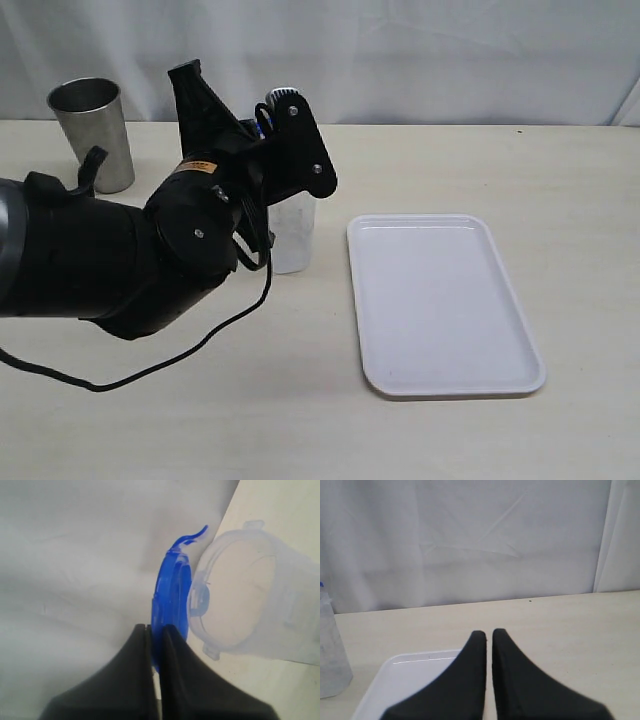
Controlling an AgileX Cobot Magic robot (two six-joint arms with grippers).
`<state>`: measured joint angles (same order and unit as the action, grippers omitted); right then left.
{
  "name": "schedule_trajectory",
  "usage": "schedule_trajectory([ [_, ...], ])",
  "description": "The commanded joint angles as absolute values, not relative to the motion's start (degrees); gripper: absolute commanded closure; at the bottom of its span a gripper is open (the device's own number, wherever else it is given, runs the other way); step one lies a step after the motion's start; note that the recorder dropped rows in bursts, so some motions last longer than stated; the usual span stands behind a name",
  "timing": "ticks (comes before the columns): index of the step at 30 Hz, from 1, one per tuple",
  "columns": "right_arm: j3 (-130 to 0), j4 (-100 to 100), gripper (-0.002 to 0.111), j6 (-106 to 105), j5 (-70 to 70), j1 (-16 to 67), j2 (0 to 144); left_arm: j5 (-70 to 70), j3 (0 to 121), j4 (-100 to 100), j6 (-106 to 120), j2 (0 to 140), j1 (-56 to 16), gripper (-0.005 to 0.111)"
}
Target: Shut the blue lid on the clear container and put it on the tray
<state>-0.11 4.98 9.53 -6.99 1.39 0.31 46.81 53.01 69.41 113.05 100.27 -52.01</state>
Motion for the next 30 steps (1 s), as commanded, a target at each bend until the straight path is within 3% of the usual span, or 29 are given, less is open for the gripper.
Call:
schedule_trajectory([
  [1, 0.0, 4.9, 0.104, 9.7, -6.3, 1.5, 0.0, 47.6, 53.3, 66.8, 111.3, 100.2, -51.7, 0.107],
  [16, 0.0, 4.8, 0.104, 9.7, -6.3, 1.5, 0.0, 45.4, 53.3, 64.1, 103.7, 100.2, -44.2, 0.107],
  [30, 0.0, 4.8, 0.104, 9.8, -6.3, 1.5, 0.0, 40.8, 54.9, 30.5, 98.4, 99.7, -41.2, 0.107],
])
